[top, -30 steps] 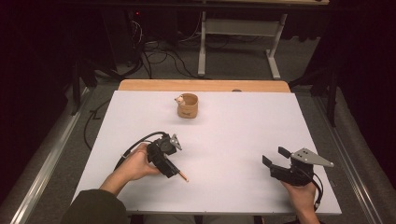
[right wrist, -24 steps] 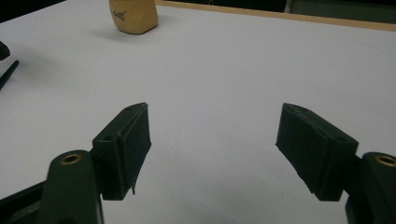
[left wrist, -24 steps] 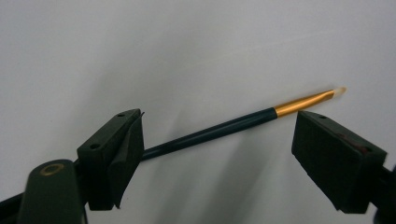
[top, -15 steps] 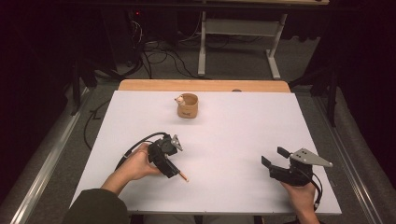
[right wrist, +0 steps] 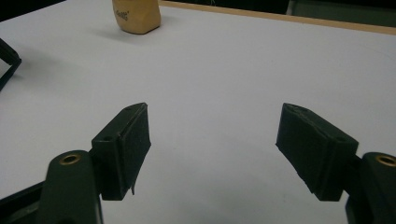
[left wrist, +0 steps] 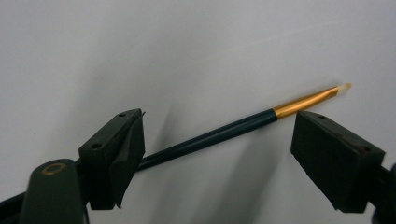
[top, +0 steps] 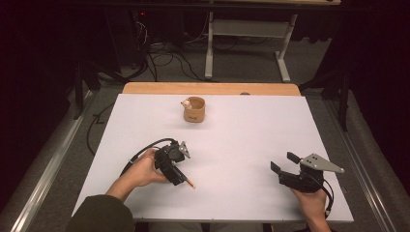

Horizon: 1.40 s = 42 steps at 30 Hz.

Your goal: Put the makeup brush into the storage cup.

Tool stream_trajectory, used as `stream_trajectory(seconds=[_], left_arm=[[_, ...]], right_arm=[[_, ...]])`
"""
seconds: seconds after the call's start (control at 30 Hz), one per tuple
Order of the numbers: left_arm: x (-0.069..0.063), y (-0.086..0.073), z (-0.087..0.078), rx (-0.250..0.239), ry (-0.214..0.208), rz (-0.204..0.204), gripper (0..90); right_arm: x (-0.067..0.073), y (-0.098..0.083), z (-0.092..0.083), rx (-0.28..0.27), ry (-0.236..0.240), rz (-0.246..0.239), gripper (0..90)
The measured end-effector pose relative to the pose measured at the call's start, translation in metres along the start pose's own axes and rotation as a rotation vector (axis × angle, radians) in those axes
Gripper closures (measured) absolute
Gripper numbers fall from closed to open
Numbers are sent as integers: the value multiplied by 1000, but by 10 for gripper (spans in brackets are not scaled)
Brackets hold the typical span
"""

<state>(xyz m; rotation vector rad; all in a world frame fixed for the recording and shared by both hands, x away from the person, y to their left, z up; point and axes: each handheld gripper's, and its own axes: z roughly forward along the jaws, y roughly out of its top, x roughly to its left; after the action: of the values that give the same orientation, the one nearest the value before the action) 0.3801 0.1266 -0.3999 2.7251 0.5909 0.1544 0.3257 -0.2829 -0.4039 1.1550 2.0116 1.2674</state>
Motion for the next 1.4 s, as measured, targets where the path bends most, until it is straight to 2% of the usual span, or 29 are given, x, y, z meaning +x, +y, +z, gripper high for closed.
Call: stream_trajectory(seconds=[0.37, 0.57, 0.9, 1.1, 1.4], left_arm=[[0, 0, 6, 33, -7, 17, 182], [0, 0, 9, 48, -9, 13, 190], [0, 0, 9, 49, -20, 10, 217], [-1, 0, 8, 50, -27, 12, 266], [-2, 0, 8, 57, -27, -6, 285]], right_arm=[[0, 0, 0, -1, 5, -4, 275], [0, 0, 0, 0, 4, -3, 276], [0, 0, 0, 3, 2, -7, 283], [0, 0, 0, 2, 1, -4, 285], [-1, 0, 0, 2, 0, 4, 285]])
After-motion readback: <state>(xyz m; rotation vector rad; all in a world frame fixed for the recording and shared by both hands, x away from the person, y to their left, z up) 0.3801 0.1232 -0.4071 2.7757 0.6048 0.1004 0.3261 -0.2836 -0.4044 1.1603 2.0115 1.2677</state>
